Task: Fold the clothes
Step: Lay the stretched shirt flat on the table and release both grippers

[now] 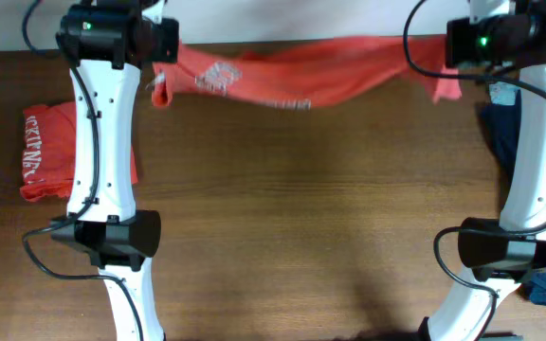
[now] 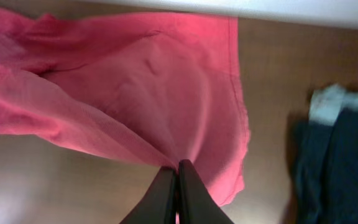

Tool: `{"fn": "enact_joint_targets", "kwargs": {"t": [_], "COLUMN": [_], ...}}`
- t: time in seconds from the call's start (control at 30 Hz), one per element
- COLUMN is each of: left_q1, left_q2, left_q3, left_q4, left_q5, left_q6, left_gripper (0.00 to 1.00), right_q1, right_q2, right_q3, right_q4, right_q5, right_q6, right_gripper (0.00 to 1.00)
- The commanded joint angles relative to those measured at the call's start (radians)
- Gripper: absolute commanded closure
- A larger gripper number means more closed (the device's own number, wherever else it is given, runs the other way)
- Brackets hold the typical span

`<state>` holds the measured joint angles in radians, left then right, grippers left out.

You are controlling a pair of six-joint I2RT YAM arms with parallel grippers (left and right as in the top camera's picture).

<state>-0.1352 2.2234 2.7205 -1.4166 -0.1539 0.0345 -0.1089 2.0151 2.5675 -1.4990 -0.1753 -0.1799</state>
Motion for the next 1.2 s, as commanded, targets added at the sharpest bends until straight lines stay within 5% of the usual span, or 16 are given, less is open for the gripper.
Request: {"fn": "enact_joint_targets", "kwargs": {"t": [0.0, 0.3, 0.5, 0.73, 1.03, 1.17], "left_q1": [0.000, 0.000, 0.000, -0.005, -0.041, -0.058], "left_q2": [-0.030, -0.030, -0.030, -0.035, -0.125, -0.143], "left_q3": [0.010, -0.160, -0.321, -0.324, -0.324, -0.324], "left_q4": [-0.111, -0.272, -0.264, -0.271, -0.271, -0.271], "left_q5": [0.000, 0.000, 0.000, 0.006, 0.071, 0.072], "left_q6": [-0.106, -0.203, -0.203, -0.193, -0.153, -0.126], "left_gripper": [1.00, 0.99, 1.00, 1.00, 0.89, 0.70], "right_q1": [-0.010, -0.010, -0.011, -0.010, -0.010, -0.010], "right_q2": [-0.009, -0.014, -0.042, -0.119, -0.284, -0.288], "right_q3": [0.011, -0.151, -0.347, -0.355, -0.355, -0.364], "right_q4": [-0.104, -0.200, -0.200, -0.200, -0.200, -0.200], "right_q5": [-0.003, -0.075, -0.079, -0.084, -0.076, -0.076], "right_q6": [0.004, 0.004, -0.008, -0.010, 0.005, 0.005], "right_gripper": [0.96, 0.96, 0.96, 0.96, 0.87, 0.87]}}
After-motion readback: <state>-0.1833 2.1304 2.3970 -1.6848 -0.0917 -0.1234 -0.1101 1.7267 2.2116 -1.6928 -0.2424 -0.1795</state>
